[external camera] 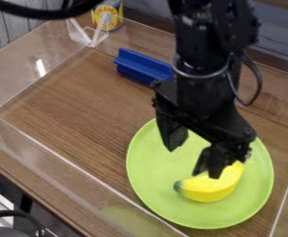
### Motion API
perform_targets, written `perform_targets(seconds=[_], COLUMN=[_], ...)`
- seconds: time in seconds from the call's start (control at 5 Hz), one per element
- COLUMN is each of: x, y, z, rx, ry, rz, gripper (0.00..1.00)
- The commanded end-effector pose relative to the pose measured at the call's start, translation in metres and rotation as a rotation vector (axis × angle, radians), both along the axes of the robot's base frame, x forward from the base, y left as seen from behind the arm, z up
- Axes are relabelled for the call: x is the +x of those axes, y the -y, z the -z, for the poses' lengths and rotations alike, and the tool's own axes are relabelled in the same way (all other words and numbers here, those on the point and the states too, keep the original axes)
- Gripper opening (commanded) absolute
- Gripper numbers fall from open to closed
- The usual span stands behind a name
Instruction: Put the banana in the green plate
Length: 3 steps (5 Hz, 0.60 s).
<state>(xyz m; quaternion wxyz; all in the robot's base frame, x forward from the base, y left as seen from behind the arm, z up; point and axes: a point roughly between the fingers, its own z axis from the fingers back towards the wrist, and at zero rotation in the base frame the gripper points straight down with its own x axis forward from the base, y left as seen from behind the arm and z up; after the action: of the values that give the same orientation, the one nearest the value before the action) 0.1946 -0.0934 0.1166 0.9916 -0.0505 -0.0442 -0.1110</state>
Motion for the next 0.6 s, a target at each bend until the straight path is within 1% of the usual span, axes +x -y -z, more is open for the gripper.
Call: perform_targets(seconds=[0.0,0.4], x=[0.005,0.006], y=[0.006,0.011], z=[0.009,0.034], rx=[-0.009,-0.003], ry=[0.029,0.041], rz=[0.015,0.031], gripper=[1.0,1.0])
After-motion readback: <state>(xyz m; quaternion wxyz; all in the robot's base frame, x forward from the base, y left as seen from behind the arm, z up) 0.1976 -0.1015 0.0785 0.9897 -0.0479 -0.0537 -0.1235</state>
